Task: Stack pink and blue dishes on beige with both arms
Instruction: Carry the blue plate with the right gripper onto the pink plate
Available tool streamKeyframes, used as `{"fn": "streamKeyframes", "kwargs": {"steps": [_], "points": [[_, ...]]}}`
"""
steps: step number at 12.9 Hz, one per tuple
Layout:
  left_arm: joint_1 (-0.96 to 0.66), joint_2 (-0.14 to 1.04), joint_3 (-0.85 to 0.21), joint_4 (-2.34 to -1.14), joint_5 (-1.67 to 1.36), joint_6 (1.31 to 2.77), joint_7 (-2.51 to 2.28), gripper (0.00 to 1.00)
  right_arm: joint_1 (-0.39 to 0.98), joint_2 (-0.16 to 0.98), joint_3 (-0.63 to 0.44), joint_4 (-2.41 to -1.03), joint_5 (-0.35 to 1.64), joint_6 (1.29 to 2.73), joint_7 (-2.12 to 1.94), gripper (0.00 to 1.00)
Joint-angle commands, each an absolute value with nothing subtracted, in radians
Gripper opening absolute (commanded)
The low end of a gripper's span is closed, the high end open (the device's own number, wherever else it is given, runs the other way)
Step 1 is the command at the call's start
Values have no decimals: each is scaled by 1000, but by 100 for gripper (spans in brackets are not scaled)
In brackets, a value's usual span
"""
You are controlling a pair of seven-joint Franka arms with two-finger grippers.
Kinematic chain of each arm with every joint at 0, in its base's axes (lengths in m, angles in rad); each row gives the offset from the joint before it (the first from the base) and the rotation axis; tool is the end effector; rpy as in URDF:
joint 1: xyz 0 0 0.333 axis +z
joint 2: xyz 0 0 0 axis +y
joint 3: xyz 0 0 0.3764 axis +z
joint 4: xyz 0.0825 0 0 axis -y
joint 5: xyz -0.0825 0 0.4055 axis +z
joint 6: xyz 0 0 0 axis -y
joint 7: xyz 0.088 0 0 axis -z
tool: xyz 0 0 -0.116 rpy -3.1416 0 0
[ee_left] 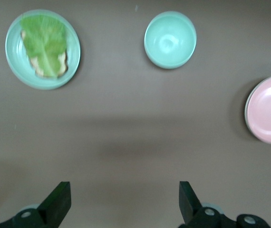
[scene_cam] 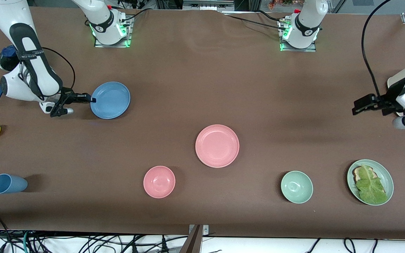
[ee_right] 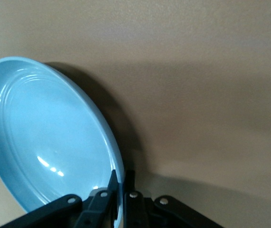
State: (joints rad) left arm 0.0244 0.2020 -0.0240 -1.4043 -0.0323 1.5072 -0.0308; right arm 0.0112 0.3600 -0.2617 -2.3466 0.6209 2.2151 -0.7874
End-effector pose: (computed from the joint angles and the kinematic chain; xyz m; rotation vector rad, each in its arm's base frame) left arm 0.6406 -0.0019 0.6292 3.1017 0.0481 -0.1546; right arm 0.4757 -0.1034 0.1865 -2.6437 -0.0482 0.3124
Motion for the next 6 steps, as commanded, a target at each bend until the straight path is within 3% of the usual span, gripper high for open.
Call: {"fn": "streamKeyframes", "kwargs": {"steps": [1,6], "points": [[15,176,1,-1427,-51,1448,6,100,9,361,-258,-2327,643,2201,-813,0],[0,138,15,-1436,-34,1431,143,100,15,360,-258,-2085,624,1936,-750,0]]}}
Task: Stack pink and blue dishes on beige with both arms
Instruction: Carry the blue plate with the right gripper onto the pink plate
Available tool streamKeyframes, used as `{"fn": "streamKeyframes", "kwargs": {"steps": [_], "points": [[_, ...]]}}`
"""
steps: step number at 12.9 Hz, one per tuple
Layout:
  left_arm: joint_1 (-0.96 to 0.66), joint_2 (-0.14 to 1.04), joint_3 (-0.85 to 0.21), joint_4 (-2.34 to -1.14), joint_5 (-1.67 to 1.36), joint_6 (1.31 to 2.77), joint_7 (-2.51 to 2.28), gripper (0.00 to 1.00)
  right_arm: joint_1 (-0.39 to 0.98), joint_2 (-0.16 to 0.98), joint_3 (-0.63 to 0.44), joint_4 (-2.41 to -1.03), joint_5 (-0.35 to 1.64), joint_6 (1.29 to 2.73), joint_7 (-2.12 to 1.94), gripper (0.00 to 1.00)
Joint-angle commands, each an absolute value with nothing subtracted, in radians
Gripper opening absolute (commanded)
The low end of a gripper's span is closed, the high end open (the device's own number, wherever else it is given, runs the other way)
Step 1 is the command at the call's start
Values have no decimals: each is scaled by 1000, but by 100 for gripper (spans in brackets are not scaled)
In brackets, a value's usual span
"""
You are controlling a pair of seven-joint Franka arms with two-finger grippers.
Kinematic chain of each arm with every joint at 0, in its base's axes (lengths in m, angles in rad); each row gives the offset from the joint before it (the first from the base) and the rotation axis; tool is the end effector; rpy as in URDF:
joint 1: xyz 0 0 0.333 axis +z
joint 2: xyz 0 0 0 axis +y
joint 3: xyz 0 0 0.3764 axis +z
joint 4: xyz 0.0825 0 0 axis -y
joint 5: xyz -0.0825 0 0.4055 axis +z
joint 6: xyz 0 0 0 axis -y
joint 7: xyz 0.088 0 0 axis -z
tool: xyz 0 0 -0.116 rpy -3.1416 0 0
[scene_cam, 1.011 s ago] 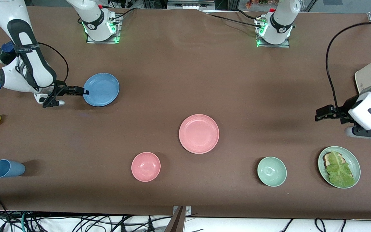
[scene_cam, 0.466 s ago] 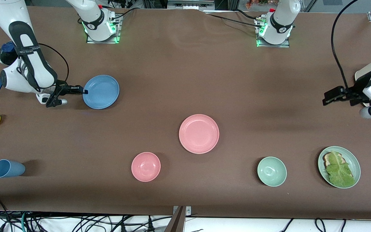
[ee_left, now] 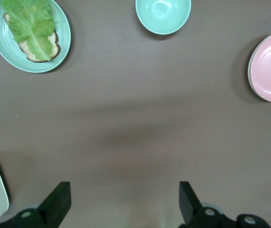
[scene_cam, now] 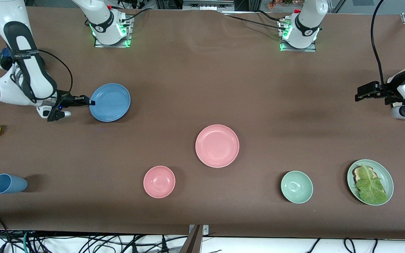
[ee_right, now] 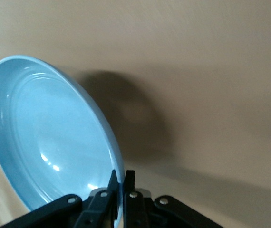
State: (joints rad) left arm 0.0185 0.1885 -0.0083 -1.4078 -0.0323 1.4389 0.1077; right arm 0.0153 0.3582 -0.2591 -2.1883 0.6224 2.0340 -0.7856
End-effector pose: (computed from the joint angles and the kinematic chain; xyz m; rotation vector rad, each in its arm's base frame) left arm 0.6278 0.0029 0.6311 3.0854 -0.1532 -0.2401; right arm 0.5284 -0.0932 0.2325 -2.5624 -0.1440 0.2857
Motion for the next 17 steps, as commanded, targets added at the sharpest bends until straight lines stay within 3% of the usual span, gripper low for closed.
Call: {"fn": "streamKeyframes", "kwargs": {"steps": [1,7,11,14,17], "points": [[-2,132,17,-1439,-35,1421,147,100,18,367,-255,-2024,611,1880,-698,0],[-24,97,52,-1451,-41,1365,143,100,211,388,-249,-1835,620,1847,-312,0],[-58,40,52,-1462,-35,1362,147,100,374,495,-239,-1668,661,1864,-77,0],[-58,5,66,-1520,-46,1325,141,100,483,590,-235,-1588,800,1992,61,0],[-63,-11,83,-1545,-51,1325,133,100,612,685,-235,-1525,813,2188,239,0]]}}
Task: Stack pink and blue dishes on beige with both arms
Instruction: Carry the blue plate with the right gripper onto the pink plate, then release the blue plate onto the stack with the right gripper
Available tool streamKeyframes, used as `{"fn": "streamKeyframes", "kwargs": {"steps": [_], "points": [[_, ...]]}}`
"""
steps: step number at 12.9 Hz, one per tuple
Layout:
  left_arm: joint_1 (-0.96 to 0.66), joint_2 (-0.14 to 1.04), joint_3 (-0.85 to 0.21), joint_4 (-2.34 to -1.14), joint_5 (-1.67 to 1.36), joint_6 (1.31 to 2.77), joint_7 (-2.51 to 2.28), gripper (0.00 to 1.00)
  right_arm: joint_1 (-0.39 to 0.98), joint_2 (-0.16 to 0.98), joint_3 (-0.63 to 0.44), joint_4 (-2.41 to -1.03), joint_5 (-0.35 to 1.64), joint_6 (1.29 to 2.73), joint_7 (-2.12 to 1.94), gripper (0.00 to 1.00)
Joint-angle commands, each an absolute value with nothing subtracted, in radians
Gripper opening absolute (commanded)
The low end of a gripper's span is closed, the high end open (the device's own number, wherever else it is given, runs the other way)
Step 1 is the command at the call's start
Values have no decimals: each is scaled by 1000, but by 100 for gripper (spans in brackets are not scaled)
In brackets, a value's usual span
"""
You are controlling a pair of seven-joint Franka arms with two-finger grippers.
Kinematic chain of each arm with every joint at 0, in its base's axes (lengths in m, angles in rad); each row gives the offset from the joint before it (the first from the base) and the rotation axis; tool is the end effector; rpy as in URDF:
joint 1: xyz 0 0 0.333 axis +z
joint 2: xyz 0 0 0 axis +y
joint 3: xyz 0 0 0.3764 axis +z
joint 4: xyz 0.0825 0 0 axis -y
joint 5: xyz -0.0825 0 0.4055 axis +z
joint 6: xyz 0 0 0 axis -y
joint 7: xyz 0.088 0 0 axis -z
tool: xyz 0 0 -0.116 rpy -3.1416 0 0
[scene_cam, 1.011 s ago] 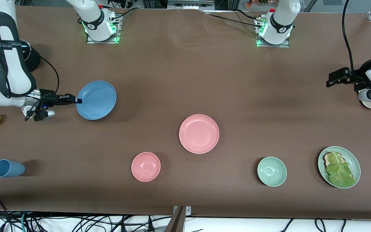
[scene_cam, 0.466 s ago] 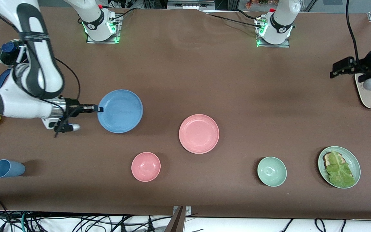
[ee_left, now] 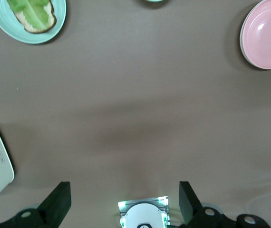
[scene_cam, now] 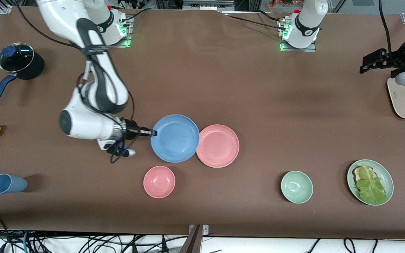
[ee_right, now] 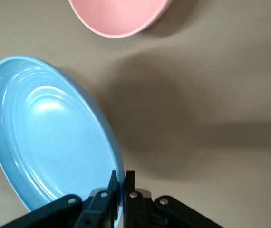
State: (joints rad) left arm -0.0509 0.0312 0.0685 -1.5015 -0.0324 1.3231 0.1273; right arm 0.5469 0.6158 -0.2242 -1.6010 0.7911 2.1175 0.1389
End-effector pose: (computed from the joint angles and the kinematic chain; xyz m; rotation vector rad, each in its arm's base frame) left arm 0.5582 0.0047 0.6729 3.0750 -0.1757 -0.3197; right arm 0.6833 0.2967 0.3070 -2.6170 0.3007 0.2461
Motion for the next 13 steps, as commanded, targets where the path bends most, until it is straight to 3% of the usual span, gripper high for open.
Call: {"fn": "streamKeyframes", "kwargs": {"steps": [1,6,12,13], "points": [[-67,-12,83,-1545,-51,1325,105,100,649,716,-235,-1493,813,2232,289,0],[-81,-12,84,-1548,-49,1324,11,100,758,814,-235,-1424,813,2342,422,0],[-51,8,84,-1557,-63,1324,67,100,776,859,-202,-1410,810,2422,419,1],[-49,9,83,-1557,-67,1324,69,100,776,856,-202,-1408,796,2419,414,81]]}}
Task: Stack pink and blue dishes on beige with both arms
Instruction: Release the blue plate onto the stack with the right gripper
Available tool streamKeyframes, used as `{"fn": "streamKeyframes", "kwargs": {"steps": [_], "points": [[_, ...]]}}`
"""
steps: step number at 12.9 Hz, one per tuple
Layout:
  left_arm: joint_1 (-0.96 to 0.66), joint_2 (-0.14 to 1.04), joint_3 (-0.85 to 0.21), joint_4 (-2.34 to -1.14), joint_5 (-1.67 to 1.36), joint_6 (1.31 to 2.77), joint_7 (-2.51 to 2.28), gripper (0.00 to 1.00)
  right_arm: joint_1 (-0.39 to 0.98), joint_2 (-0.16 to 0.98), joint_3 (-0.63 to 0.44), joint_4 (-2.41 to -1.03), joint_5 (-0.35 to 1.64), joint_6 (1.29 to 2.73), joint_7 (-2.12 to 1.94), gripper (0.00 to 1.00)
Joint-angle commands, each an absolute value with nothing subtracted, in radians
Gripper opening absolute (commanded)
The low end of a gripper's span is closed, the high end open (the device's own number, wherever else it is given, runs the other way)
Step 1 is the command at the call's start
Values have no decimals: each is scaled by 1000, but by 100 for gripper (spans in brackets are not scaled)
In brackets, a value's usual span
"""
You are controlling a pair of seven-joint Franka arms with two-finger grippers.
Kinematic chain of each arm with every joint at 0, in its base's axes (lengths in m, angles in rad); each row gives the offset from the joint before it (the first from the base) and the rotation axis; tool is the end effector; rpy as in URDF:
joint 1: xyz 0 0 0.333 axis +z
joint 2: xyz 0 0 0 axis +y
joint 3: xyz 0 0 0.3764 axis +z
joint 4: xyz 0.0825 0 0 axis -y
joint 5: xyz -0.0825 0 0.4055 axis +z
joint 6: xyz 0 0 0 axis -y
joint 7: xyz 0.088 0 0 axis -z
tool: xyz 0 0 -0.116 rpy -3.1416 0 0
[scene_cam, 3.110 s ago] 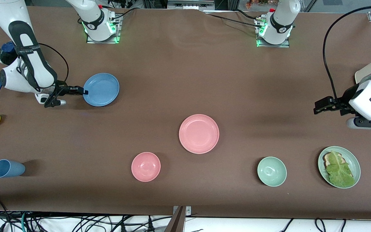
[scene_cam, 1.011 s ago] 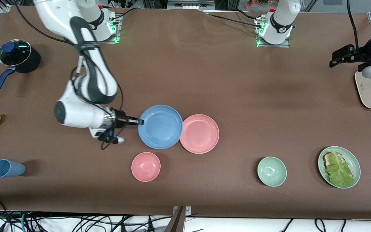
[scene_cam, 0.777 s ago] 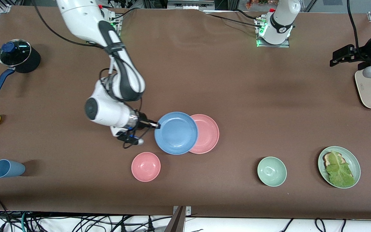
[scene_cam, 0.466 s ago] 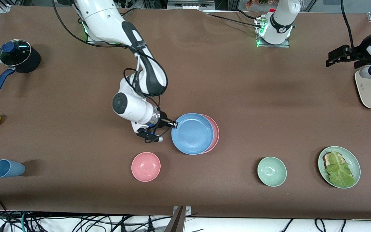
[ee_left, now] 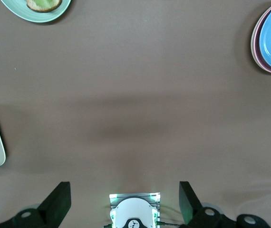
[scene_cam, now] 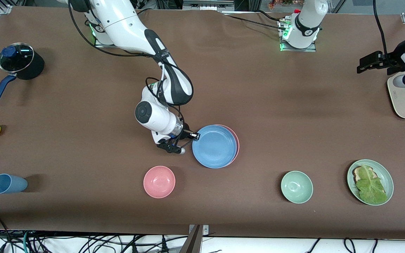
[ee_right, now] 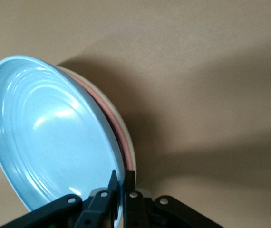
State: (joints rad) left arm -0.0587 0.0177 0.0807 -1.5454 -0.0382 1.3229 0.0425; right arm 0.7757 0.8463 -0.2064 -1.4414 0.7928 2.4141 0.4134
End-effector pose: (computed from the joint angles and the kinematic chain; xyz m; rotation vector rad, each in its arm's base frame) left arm 0.5518 0.0065 0.6600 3.0751 -0.0388 -0.3690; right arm 0.6494 0.4704 0.2236 -2.6638 0.4363 0.0831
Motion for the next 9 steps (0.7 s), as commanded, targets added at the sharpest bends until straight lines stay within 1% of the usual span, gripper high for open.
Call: {"fn": "streamKeyframes", "kwargs": {"steps": [1,2,3,6,9], "points": [[-49,11,84,-1554,-67,1324,69,100,784,844,-212,-1408,758,2413,411,100],[-49,11,83,-1551,-67,1324,69,100,781,821,-218,-1417,706,2399,411,100],[-49,11,83,-1549,-67,1324,69,100,779,796,-228,-1430,701,2363,411,100],[-49,18,83,-1546,-67,1325,69,100,781,744,-340,-1431,684,2205,408,100],[-48,25,83,-1543,-67,1325,71,100,781,654,-500,-1433,603,1952,405,100]]}}
